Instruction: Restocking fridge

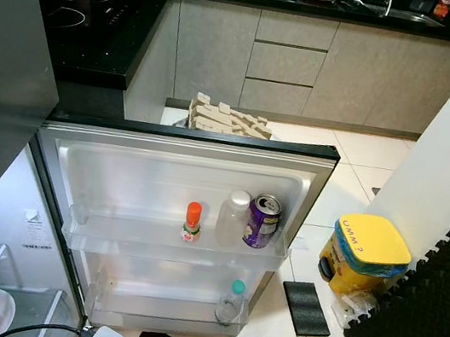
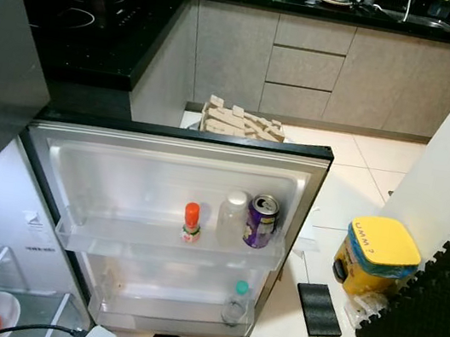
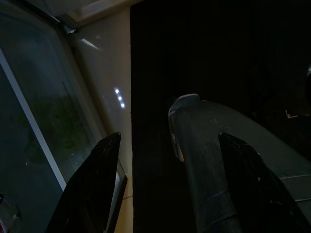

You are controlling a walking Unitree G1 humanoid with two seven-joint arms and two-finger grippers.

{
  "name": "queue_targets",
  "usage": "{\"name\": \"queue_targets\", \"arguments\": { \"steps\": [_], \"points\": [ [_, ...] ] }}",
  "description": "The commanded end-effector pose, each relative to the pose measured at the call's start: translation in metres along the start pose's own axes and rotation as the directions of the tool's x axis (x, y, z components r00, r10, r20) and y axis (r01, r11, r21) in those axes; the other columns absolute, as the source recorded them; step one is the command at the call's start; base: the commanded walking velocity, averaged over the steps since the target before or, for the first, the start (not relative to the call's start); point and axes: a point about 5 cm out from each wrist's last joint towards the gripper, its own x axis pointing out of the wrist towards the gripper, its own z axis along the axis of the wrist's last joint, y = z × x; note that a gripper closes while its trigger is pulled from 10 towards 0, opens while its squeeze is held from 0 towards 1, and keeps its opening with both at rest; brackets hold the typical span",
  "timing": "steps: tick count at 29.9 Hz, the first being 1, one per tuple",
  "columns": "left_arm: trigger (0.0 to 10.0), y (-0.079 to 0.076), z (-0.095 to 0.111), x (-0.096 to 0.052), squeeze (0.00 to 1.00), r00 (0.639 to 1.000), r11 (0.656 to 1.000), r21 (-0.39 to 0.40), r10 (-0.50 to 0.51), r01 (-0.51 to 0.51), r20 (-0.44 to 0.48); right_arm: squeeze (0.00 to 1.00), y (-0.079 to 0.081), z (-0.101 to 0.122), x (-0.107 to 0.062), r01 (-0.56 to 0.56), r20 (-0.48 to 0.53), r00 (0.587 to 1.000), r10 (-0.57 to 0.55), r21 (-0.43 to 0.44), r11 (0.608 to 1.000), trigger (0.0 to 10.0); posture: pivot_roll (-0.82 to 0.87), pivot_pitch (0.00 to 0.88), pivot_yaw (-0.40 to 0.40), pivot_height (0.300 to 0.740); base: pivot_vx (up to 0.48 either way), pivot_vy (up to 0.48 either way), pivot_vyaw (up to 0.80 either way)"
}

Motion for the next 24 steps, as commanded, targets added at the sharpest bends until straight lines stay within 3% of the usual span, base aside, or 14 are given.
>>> {"name": "queue_targets", "arguments": {
  "steps": [1, 7, 24],
  "points": [
    [10.0, -0.0103, -0.0105, 0.0003, 0.00, 0.998, 0.999, 0.004, -0.038, 0.038, -0.047, 0.00, -0.0027, -0.0005, -0.0005, 0.008, -0.006, 1.000, -0.008, 0.004, 1.000, 10.0, 0.02, 0.000, -0.053, 0.740, 0.000, 0.000, 0.00],
    [10.0, -0.0112, -0.0113, 0.0003, 0.00, 0.998, 0.999, 0.005, -0.041, 0.042, -0.049, 0.00, 0.0025, -0.0003, 0.0005, -0.002, 0.000, 1.000, 0.002, 0.015, 1.000, 10.0, 0.02, 0.000, -0.056, 0.740, 0.000, 0.000, 0.00],
    [10.0, -0.0126, -0.0116, 0.0005, 0.00, 0.998, 0.999, 0.007, -0.045, 0.045, -0.049, 0.00, -0.0065, 0.0046, -0.0004, 0.005, 0.010, 1.000, -0.005, 0.024, 1.000, 10.0, 0.02, 0.000, -0.053, 0.740, 0.000, 0.000, 0.00]
  ]
}}
